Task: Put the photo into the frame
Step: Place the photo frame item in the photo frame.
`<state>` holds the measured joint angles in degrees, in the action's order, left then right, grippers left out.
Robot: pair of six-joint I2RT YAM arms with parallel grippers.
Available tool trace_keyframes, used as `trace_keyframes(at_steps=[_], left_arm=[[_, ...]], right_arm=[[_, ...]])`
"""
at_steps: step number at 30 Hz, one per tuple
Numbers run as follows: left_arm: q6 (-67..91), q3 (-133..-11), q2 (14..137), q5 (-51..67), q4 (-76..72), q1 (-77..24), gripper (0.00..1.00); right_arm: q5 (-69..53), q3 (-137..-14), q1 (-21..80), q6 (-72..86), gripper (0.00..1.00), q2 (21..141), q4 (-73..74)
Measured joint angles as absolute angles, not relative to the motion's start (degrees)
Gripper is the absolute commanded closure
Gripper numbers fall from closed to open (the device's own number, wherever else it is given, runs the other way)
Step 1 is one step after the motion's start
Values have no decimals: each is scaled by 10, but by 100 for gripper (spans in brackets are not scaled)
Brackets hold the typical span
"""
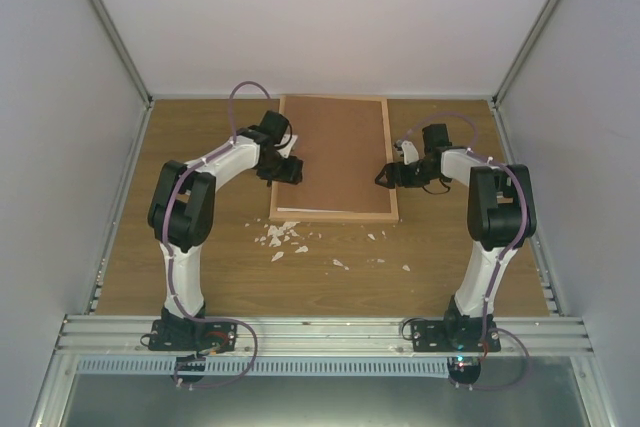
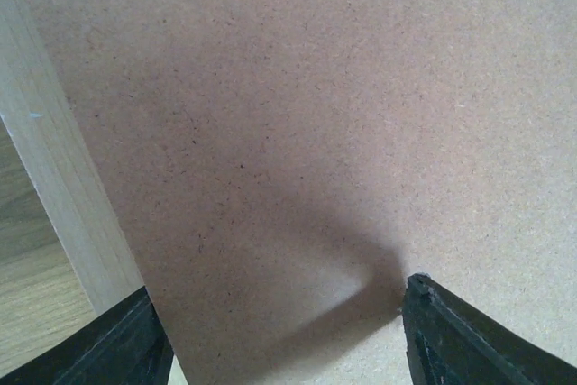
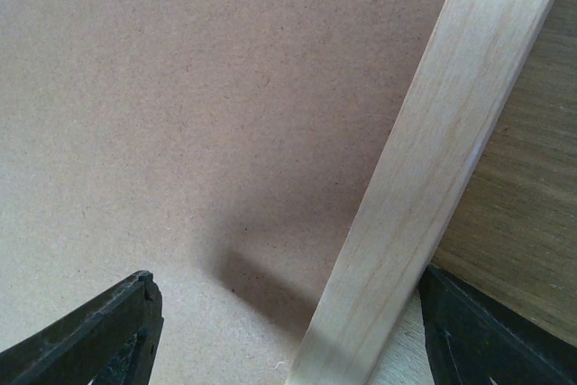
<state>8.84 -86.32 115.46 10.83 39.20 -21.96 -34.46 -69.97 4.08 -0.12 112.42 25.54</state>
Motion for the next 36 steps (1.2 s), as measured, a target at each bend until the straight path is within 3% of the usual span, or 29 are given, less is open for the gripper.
trace_keyframes(at_steps=[4, 18, 24, 29, 36], left_arm=[[79, -863, 1154, 103, 393, -222, 24], [40, -892, 1138, 70, 412, -247, 26], [8, -889, 1114, 78, 401, -248, 43], [-25, -889, 1104, 116, 392, -248, 67], [-39, -863, 1124, 128, 380, -250, 73]], right_arm=[[-345, -698, 41, -1, 21, 1124, 250], [-346, -695, 42, -1, 20, 1124, 241], [-345, -694, 42, -2, 20, 1123, 240], [-332, -689, 46, -6, 20, 1116, 236], [-318, -689, 53, -22, 21, 1088, 236]])
